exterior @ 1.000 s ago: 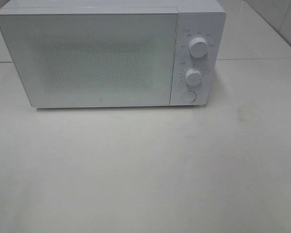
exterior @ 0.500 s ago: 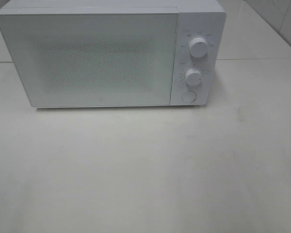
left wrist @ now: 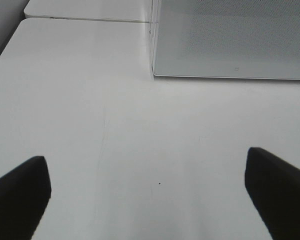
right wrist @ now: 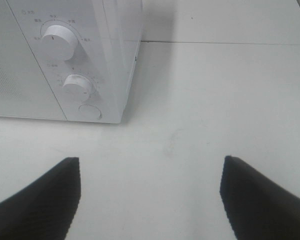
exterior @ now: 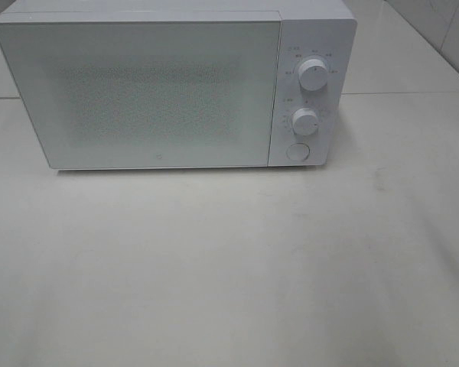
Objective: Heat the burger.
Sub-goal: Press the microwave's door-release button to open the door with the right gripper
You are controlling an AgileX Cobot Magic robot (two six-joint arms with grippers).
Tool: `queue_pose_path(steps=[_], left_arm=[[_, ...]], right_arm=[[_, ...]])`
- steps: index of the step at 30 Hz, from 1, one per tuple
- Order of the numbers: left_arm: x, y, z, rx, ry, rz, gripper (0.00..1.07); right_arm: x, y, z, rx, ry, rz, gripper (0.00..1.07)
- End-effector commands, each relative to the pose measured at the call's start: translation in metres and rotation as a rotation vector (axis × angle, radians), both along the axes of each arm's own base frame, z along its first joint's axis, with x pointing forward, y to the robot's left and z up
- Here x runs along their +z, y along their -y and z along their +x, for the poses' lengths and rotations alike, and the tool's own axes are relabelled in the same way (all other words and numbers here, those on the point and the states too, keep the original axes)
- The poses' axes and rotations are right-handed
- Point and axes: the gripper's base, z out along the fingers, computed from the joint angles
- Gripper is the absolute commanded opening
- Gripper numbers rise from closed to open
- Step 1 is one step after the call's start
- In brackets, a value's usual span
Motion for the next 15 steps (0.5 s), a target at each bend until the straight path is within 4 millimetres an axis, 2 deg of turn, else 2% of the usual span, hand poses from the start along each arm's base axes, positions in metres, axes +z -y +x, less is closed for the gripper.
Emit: queue_pose_path(steps=[1, 7, 9, 15], left_arm=[[0.000, 0.001, -0.003, 0.001, 0.026, -0.009, 0.98], [0.000, 0.001, -0.003, 0.001, 0.026, -0.009, 0.98], [0.000, 0.001, -0.003, 0.001, 0.026, -0.009, 0.98], [0.000, 0.001, -0.003, 0.001, 0.026, -0.009, 0.98]], right_arm=[[-0.002, -0.002, 0.020, -0.009, 0.045, 0.018, 0.76], [-0.010, -0.003, 0.035, -0.009, 0.052, 0.019, 0.76], [-0.019, -0.005, 0.049, -0.010, 0.061, 0.020, 0.76], [-0.029, -0.006, 0.066, -0.010, 0.088, 0.021, 0.76]])
